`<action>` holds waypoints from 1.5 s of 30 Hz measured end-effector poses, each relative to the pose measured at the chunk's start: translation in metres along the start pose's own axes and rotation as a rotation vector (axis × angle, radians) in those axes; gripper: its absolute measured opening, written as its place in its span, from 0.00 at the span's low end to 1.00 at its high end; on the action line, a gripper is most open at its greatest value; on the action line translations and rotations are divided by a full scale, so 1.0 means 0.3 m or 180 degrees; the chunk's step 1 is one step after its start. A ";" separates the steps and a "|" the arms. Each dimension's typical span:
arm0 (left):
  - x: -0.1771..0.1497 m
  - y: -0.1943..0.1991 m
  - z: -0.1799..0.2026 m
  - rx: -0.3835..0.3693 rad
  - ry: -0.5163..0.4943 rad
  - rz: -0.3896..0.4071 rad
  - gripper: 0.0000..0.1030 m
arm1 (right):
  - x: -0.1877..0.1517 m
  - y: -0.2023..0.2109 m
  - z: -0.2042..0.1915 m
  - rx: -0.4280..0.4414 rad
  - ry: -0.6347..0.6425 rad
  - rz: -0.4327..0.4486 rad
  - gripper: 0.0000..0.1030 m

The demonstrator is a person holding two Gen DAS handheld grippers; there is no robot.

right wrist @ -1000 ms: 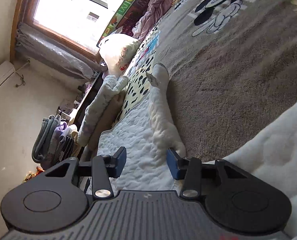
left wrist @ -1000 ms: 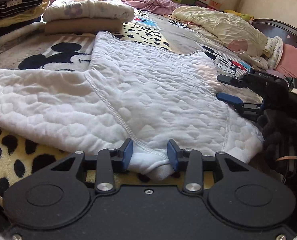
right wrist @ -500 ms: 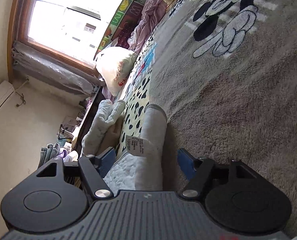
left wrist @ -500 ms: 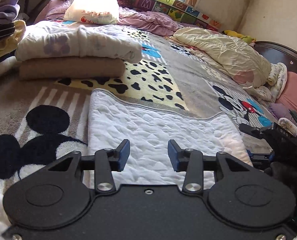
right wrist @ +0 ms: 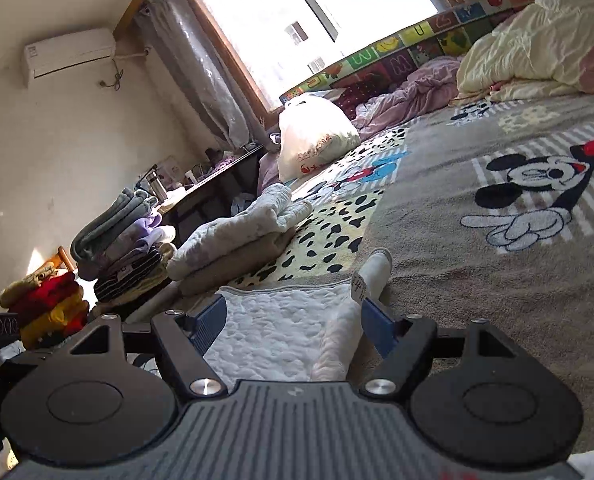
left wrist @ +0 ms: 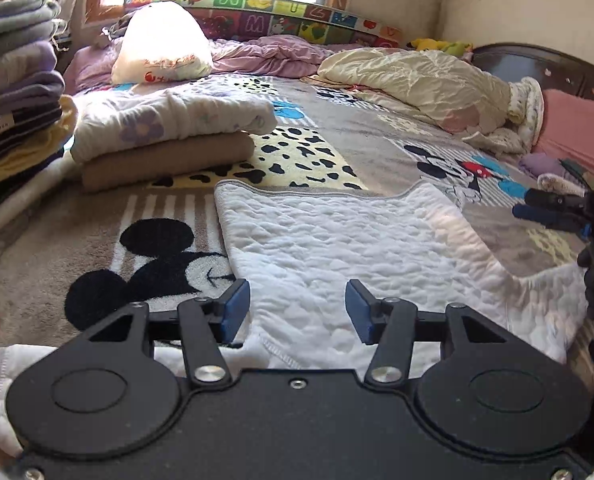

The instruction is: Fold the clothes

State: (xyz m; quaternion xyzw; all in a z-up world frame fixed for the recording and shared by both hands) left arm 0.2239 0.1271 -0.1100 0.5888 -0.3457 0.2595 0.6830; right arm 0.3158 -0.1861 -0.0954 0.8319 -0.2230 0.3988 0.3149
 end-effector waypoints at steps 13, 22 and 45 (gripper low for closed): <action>-0.438 0.055 0.224 0.1010 -0.3100 -0.0033 0.55 | -0.531 0.194 -0.309 -0.1114 0.3068 -0.0953 0.69; -0.430 -0.032 0.225 0.1319 -0.3644 0.0299 0.31 | -0.546 0.139 -0.269 -0.1365 0.3557 -0.0773 0.64; 0.259 0.406 0.240 0.1394 -0.2134 0.1315 0.06 | 0.059 0.463 -0.557 -0.1210 0.3167 0.0016 0.08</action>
Point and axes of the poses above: each gripper's, at about its wrist camera, not at the fingertips, and y roughly against the way its jaws point, z to its right, x to its top, the point moved 10 cm from there along -y, roughly the way its jaws point, and after that the axes turned 4 degrees about -z, right-handed, at the moved point
